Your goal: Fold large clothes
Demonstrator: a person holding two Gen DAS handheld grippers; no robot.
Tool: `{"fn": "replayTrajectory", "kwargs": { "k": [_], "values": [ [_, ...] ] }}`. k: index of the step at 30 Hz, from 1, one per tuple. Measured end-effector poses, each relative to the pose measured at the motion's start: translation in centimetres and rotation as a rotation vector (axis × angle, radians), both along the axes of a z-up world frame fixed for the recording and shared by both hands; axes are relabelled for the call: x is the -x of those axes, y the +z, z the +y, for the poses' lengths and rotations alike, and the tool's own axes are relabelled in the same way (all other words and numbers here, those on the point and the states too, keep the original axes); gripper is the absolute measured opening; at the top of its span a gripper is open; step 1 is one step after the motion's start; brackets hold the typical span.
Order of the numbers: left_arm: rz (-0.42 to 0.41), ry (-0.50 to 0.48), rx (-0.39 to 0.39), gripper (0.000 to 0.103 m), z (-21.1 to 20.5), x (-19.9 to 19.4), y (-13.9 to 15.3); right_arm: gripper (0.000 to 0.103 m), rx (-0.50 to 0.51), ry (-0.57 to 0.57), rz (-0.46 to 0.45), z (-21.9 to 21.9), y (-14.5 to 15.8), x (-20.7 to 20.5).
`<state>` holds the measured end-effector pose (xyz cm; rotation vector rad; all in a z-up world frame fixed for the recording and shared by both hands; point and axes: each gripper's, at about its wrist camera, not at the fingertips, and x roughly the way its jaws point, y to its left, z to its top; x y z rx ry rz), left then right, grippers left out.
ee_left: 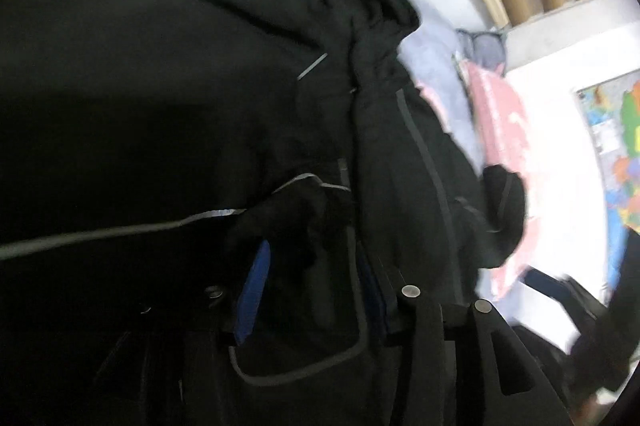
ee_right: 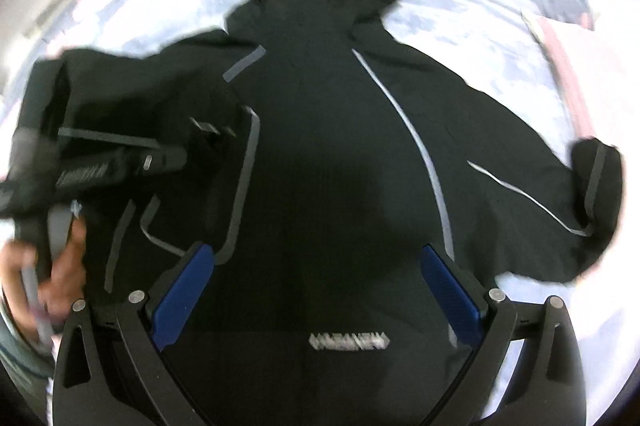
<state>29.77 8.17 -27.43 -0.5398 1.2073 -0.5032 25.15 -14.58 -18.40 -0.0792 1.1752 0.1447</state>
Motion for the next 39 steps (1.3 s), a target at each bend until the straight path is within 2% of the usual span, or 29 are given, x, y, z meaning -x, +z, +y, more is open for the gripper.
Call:
{"fn": "replayTrajectory", "kwargs": {
  "k": [2, 4, 6, 8, 11, 13, 14, 15, 16, 19, 23, 26, 30, 32, 33, 36, 37, 39],
  "values": [
    [-0.047, -0.002, 0.027, 0.051, 0.5, 1.1, 1.9, 0.103, -0.075, 0.033, 0.005, 0.5, -0.3, -1.7],
    [-0.108, 0.008, 0.042, 0.063, 1.3, 2.8, 4.5, 0.102, -0.171, 0.081, 0.019, 1.6, -0.9, -3.9],
    [-0.157, 0.040, 0.027, 0.064, 3.1, 4.3, 6.5, 0.092, -0.245, 0.100, 0.048, 2.5, -2.3, -6.0],
    [-0.175, 0.072, -0.001, 0.064, 4.8, 5.0, 7.5, 0.091, -0.318, 0.099, 0.107, 3.5, -4.3, -8.3],
    [-0.191, 0.131, -0.072, 0.064, 7.1, 5.9, 8.6, 0.090, -0.330, 0.065, 0.154, 4.8, -6.8, -10.0],
    [-0.188, 0.165, -0.101, 0.064, 8.5, 6.4, 8.7, 0.078, -0.363, 0.061, 0.182, 5.6, -8.0, -10.6],
    [-0.184, 0.182, -0.116, 0.064, 9.2, 6.5, 8.5, 0.056, -0.390, 0.077, 0.192, 6.1, -8.4, -10.7],
    [-0.178, 0.200, -0.130, 0.064, 9.5, 6.6, 8.4, 0.044, -0.389, 0.084, 0.199, 6.3, -8.6, -10.9],
    [-0.175, 0.216, -0.147, 0.064, 9.8, 6.6, 8.2, 0.041, -0.358, 0.090, 0.187, 6.6, -8.5, -10.8],
    [-0.188, 0.258, -0.176, 0.064, 10.1, 6.4, 8.5, 0.035, -0.368, 0.102, 0.112, 5.7, -6.3, -9.8],
    [-0.236, 0.274, -0.200, 0.064, 9.5, 5.3, 9.4, 0.032, -0.282, 0.082, -0.035, 2.7, -1.1, -8.3],
    [-0.255, 0.249, -0.201, 0.064, 8.1, 3.9, 9.9, 0.031, -0.191, 0.030, -0.143, -1.6, 2.7, -7.0],
    [-0.252, 0.174, -0.193, 0.064, 4.6, 1.6, 8.8, 0.031, -0.068, -0.101, -0.184, -8.6, 3.6, -6.0],
    [-0.229, 0.134, -0.215, 0.064, 2.4, 0.3, 7.1, 0.030, -0.027, -0.173, -0.162, -12.0, 2.9, -5.6],
    [-0.210, 0.108, -0.227, 0.064, 1.3, -0.4, 5.9, 0.026, -0.021, -0.208, -0.143, -13.2, 2.3, -6.0],
    [-0.129, 0.063, -0.330, 0.064, -1.6, -2.4, 1.6, 0.022, 0.041, -0.286, -0.072, -16.8, -1.8, -6.7],
    [-0.079, 0.064, -0.374, 0.064, -2.0, -3.1, -0.3, 0.022, 0.039, -0.294, -0.028, -17.6, -3.7, -7.2],
    [-0.043, 0.073, -0.412, 0.064, -2.4, -3.8, -2.5, 0.022, -0.014, -0.303, 0.051, -18.4, -6.3, -7.8]
  ]
}}
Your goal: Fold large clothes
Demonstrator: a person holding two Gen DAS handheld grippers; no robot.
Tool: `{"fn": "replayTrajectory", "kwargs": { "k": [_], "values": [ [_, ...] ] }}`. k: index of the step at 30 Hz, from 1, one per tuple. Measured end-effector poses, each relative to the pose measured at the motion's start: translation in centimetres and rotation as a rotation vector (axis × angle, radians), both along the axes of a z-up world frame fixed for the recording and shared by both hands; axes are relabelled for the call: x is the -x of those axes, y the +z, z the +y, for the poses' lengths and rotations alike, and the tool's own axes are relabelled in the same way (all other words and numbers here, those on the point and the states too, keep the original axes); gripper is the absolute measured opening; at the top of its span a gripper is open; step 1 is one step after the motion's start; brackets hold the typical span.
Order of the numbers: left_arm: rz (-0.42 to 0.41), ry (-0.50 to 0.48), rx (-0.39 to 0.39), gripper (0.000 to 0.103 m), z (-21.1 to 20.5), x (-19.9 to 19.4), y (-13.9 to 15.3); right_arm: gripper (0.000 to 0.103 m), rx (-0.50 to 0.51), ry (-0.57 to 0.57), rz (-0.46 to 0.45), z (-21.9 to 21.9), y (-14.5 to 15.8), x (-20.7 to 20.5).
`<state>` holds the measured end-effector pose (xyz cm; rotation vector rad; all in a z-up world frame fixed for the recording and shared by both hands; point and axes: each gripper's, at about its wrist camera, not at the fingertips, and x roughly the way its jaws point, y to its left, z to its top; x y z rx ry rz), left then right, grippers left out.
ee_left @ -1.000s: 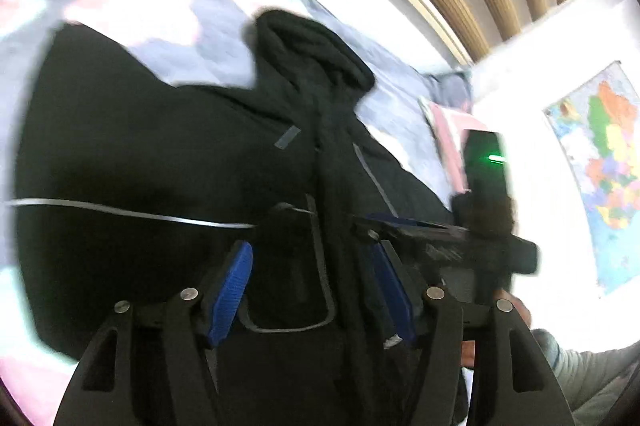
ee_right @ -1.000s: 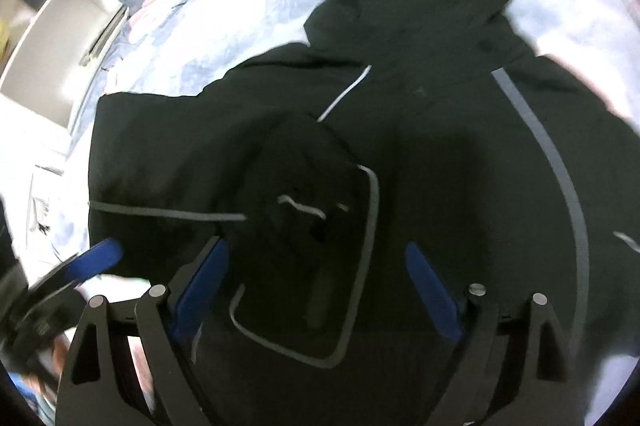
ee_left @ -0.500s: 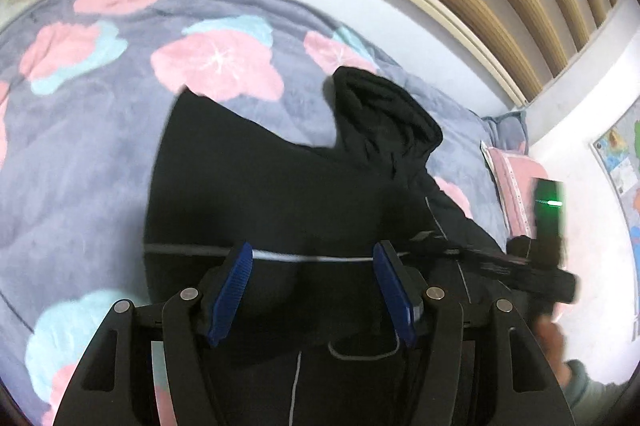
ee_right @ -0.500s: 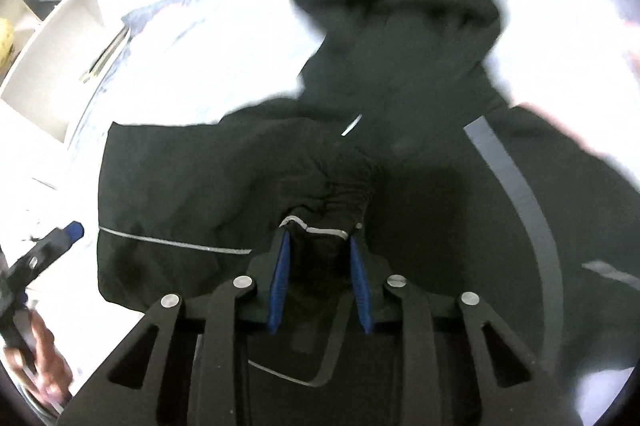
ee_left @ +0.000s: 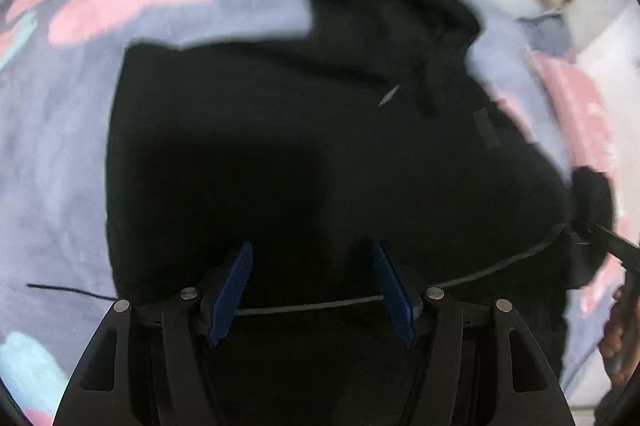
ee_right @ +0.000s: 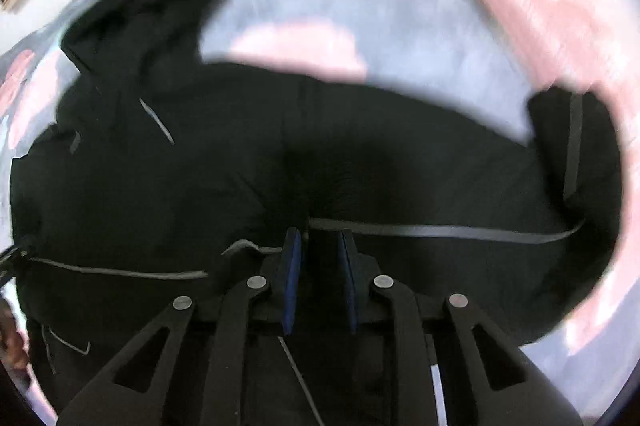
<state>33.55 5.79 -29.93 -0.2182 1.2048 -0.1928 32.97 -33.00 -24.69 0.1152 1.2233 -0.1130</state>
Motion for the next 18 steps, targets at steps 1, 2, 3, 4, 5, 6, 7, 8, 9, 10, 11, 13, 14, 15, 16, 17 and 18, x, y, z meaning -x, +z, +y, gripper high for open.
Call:
{"fn": "replayTrajectory", "kwargs": {
  "k": [1, 2, 3, 4, 5, 6, 7, 8, 9, 10, 11, 13, 14, 15, 16, 17, 18],
  "values": [
    [-0.006, -0.003, -0.010, 0.064, -0.1, -0.2, -0.6, 0.022, -0.014, -0.003, 0.027, 0.0, -0.9, -0.1],
    [-0.008, -0.007, -0.020, 0.064, -0.3, -0.2, -0.8, 0.022, -0.018, -0.003, 0.035, 0.0, -1.5, 0.2],
    [-0.008, -0.011, -0.031, 0.064, -0.4, -0.2, -0.7, 0.023, -0.018, -0.006, 0.028, 0.0, -1.4, 0.3],
    [-0.008, -0.015, -0.037, 0.064, -0.5, -0.2, -0.5, 0.023, -0.020, -0.011, 0.016, 0.1, -1.0, 0.6],
    [-0.009, -0.021, -0.040, 0.064, -0.5, -0.2, -0.1, 0.027, -0.033, -0.015, 0.000, 0.1, -0.2, 0.7],
    [-0.014, -0.029, -0.025, 0.064, -0.4, -0.1, 0.4, 0.035, -0.044, -0.017, -0.015, -0.1, 0.0, 0.2],
    [-0.019, -0.034, 0.010, 0.064, -0.2, 0.1, 1.1, 0.039, -0.056, -0.017, -0.058, 0.0, 1.4, 0.5],
    [-0.027, -0.031, 0.038, 0.064, 0.1, 0.3, 1.8, 0.047, -0.062, -0.013, -0.086, 0.2, 2.4, 0.7],
    [-0.040, -0.026, 0.054, 0.064, 0.3, 0.4, 2.5, 0.048, -0.076, 0.003, -0.130, 0.9, 3.7, 1.0],
    [-0.064, -0.019, 0.066, 0.064, 0.6, 0.7, 3.4, 0.048, -0.085, 0.023, -0.155, 1.4, 4.4, 1.1],
    [-0.089, -0.011, 0.064, 0.064, 0.9, 1.0, 4.1, 0.048, -0.084, 0.060, -0.170, 2.8, 5.0, 1.0],
    [-0.108, 0.013, 0.030, 0.064, 1.1, 1.3, 4.6, 0.048, -0.039, 0.132, -0.153, 5.9, 4.6, 0.5],
    [-0.100, 0.023, 0.013, 0.064, 1.4, 1.6, 4.3, 0.048, -0.017, 0.149, -0.133, 7.0, 3.6, 0.2],
    [-0.072, 0.037, -0.005, 0.064, 1.6, 1.3, 3.5, 0.048, -0.010, 0.156, -0.114, 7.4, 2.5, -0.1],
    [-0.025, 0.053, -0.031, 0.064, 1.6, 1.1, 2.4, 0.048, -0.008, 0.157, -0.064, 8.0, 0.4, -0.7],
    [0.033, 0.060, -0.054, 0.064, 1.8, 0.9, 0.7, 0.043, 0.000, 0.145, -0.012, 8.4, -1.5, -1.3],
    [0.063, 0.052, -0.061, 0.064, 2.0, 0.7, -0.5, 0.043, 0.004, 0.122, 0.068, 8.3, -4.1, -1.8]
  ]
}}
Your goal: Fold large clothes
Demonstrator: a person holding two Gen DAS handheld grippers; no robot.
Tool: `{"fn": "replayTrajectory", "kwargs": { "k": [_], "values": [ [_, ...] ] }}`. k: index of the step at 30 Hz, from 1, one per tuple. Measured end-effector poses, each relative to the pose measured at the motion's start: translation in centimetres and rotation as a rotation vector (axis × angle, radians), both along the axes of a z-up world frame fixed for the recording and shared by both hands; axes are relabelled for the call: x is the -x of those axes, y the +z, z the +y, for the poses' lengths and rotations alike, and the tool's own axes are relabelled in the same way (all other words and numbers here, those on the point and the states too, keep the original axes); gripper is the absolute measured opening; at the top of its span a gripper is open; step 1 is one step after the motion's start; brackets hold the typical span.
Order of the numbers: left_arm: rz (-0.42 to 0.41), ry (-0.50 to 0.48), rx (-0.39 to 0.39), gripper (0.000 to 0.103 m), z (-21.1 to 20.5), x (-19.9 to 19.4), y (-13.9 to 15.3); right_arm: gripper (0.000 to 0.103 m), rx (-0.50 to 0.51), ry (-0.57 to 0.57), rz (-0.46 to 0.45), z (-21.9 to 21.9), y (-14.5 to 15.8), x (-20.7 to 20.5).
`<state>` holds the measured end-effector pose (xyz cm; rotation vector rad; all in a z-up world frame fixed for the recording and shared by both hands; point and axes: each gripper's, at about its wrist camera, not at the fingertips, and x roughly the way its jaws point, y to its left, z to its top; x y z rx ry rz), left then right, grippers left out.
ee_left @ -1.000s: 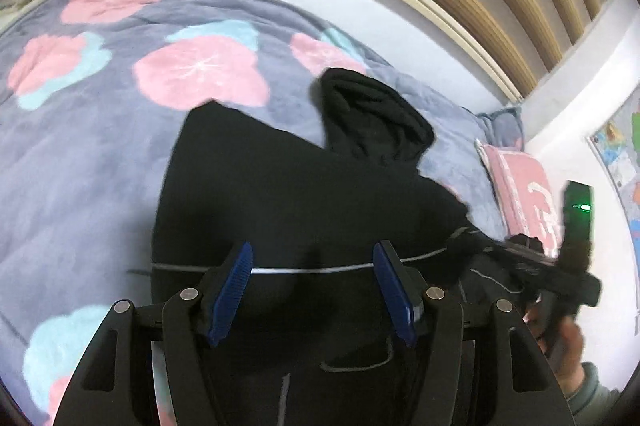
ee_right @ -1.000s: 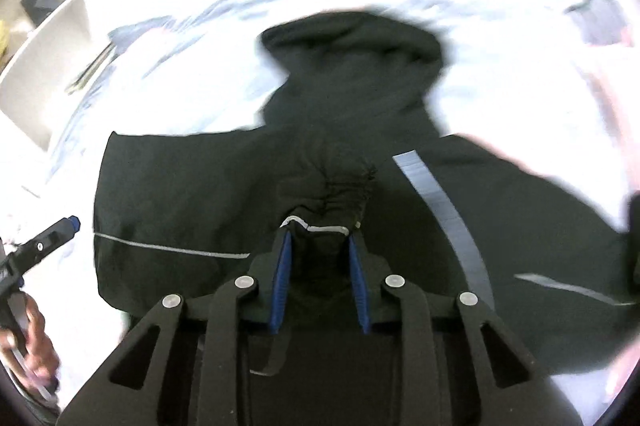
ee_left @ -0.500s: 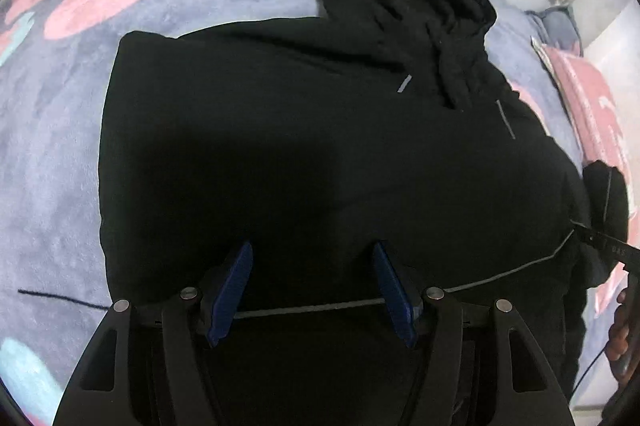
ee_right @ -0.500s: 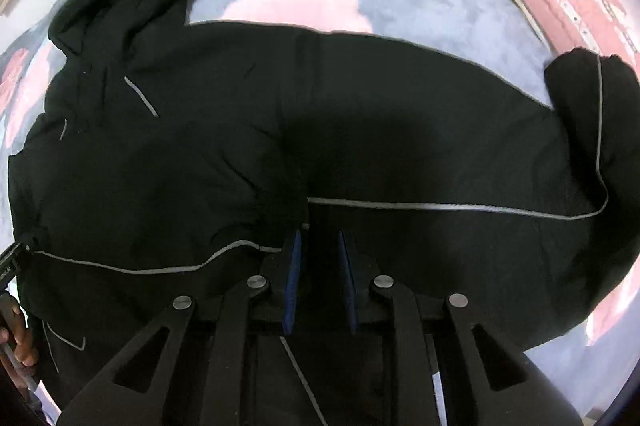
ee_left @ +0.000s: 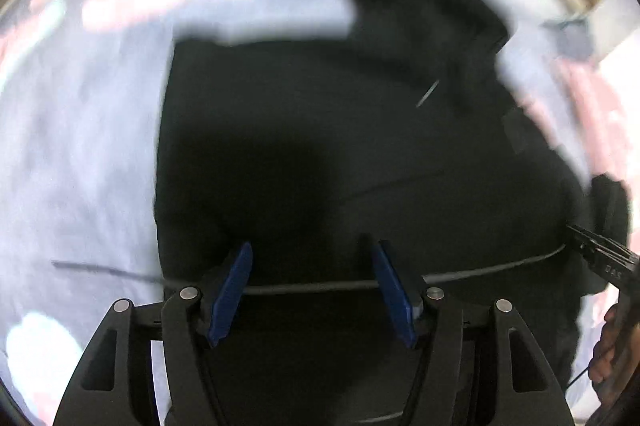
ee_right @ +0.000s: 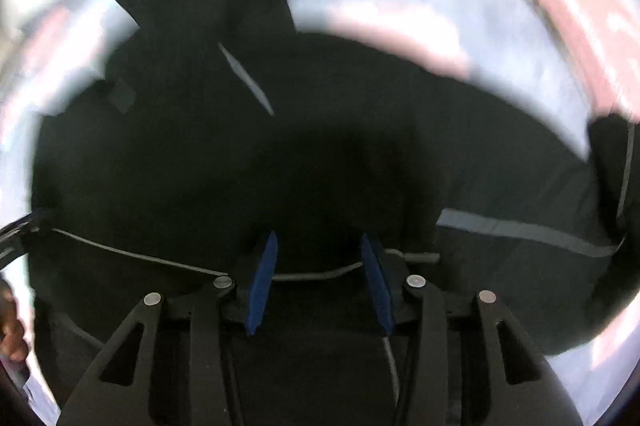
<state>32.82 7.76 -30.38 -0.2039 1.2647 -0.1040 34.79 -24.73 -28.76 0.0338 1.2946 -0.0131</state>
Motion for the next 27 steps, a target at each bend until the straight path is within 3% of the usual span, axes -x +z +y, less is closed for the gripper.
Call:
{"fn": "replayTrajectory", "kwargs": {
  "k": [2, 4, 7, 10, 14, 17, 19, 23, 27],
  "values": [
    [0.000, -0.023, -0.017, 0.064, -0.3, -0.3, -1.0, 0.043, -0.037, -0.026, 0.018, -0.4, -1.7, -0.1],
    [0.017, -0.017, -0.044, 0.064, -0.7, -0.6, -0.8, 0.043, -0.048, -0.027, 0.023, -0.5, -1.2, -0.2],
    [0.014, -0.021, -0.077, 0.064, -1.2, -0.6, 0.0, 0.042, -0.156, -0.033, -0.008, -2.4, 0.9, 0.5],
    [-0.006, -0.044, -0.023, 0.065, -1.7, 0.6, 1.5, 0.045, -0.262, -0.064, -0.071, -6.1, 3.5, 2.3],
    [-0.030, -0.104, 0.020, 0.065, -3.5, 2.7, 3.1, 0.047, -0.224, -0.148, -0.163, -13.2, 7.1, 5.0],
    [-0.054, -0.174, 0.030, 0.065, -5.5, 4.3, 4.1, 0.062, -0.169, -0.248, -0.216, -20.2, 9.2, 5.7],
    [-0.056, -0.203, 0.038, 0.065, -7.1, 4.5, 4.4, 0.065, -0.124, -0.298, -0.245, -24.3, 10.5, 5.6],
    [-0.032, -0.236, 0.047, 0.065, -10.0, 4.1, 3.9, 0.072, -0.060, -0.403, -0.302, -32.3, 12.8, 3.6],
    [-0.026, -0.277, 0.046, 0.065, -12.4, 3.7, 3.7, 0.073, -0.105, -0.457, -0.299, -37.9, 12.6, 0.9]
  ]
}}
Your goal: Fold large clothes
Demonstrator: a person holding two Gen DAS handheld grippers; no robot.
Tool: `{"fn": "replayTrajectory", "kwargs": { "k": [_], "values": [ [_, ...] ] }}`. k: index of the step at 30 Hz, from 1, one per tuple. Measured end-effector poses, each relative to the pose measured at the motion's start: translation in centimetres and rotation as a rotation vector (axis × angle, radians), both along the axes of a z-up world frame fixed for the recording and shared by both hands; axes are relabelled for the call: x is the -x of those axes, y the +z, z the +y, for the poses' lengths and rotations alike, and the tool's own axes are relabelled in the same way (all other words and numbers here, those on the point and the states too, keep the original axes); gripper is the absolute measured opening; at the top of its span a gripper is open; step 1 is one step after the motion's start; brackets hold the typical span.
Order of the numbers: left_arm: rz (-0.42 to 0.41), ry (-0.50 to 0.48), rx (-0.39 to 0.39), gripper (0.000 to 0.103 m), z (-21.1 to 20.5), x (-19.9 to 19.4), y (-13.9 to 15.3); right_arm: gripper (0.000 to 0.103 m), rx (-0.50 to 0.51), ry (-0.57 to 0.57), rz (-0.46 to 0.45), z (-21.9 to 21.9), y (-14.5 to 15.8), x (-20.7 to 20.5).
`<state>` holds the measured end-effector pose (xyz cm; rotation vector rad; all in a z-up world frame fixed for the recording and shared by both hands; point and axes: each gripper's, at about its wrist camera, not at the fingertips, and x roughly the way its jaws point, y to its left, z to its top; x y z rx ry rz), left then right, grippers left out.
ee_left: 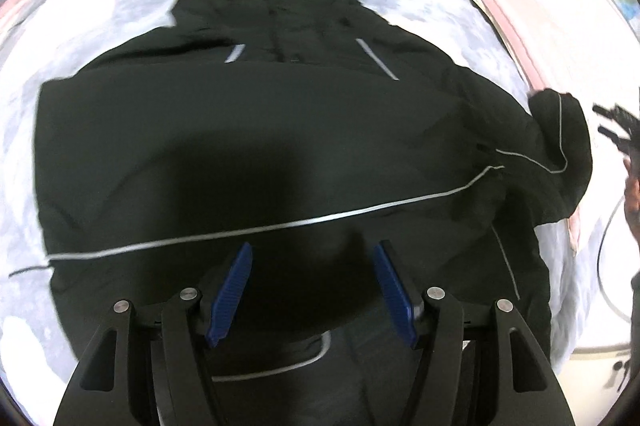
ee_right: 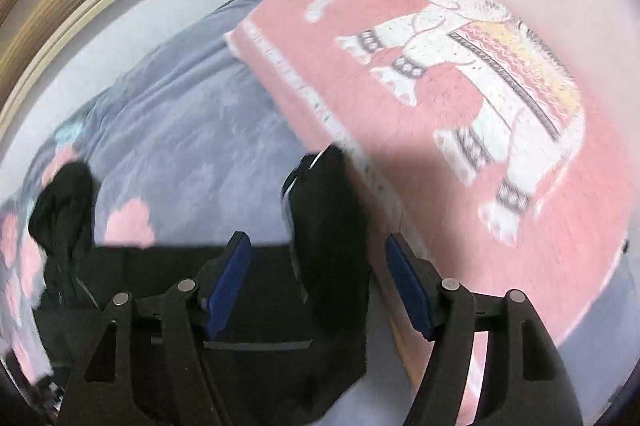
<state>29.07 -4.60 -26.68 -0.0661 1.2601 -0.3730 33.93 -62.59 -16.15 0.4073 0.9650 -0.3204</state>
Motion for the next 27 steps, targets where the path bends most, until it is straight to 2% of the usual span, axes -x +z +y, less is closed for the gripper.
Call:
{"fn": "replayTrajectory", "kwargs": {
  "k": [2, 7, 8, 9, 10, 12, 15, 18, 20, 22, 24, 27],
  "values": [
    [0.000, -0.025, 0.001, 0.065, -1.0, -0.1, -0.1, 0.073, -0.067, -0.012, 0.011, -2.3, -1.2, -2.1],
    [0.013, -0.077, -0.031, 0.065, -2.9, -0.4, -0.9, 0.073, -0.225, -0.021, 0.053, -4.3, -5.5, -5.6],
    [0.014, -0.083, -0.041, 0.065, -3.1, -0.5, -1.1, 0.065, -0.266, -0.008, 0.063, -4.3, -6.6, -6.2],
    [0.016, -0.085, -0.047, 0.065, -3.3, -0.6, -1.4, 0.033, -0.284, 0.003, 0.074, -3.9, -7.3, -6.4],
    [0.019, -0.084, -0.049, 0.065, -3.3, -0.7, -1.6, 0.022, -0.275, 0.030, 0.098, -3.2, -7.7, -6.7],
    [0.028, -0.074, -0.051, 0.065, -3.2, -1.0, -2.0, 0.019, -0.190, 0.074, 0.097, -1.4, -6.7, -5.9],
    [0.037, -0.047, -0.049, 0.065, -2.7, -1.5, -2.6, 0.019, -0.040, 0.116, 0.032, -0.1, -2.4, -2.2],
    [0.040, -0.014, -0.030, 0.065, -2.0, -1.9, -2.9, 0.017, 0.111, 0.023, -0.034, -1.9, 2.0, 3.5],
    [0.042, 0.008, -0.021, 0.065, -1.6, -2.1, -3.2, 0.017, 0.172, -0.071, -0.036, -4.0, 2.9, 6.8],
    [0.040, 0.024, -0.023, 0.065, -1.4, -2.2, -3.6, 0.016, 0.152, -0.159, -0.006, -6.8, 1.6, 9.4],
    [0.038, 0.033, -0.048, 0.065, -1.7, -2.2, -4.2, 0.016, 0.045, -0.213, 0.030, -9.3, -1.3, 11.0],
    [0.033, 0.017, -0.107, 0.065, -2.6, -2.2, -4.6, 0.015, 0.005, -0.232, 0.122, -10.0, -5.7, 10.9]
  ]
}}
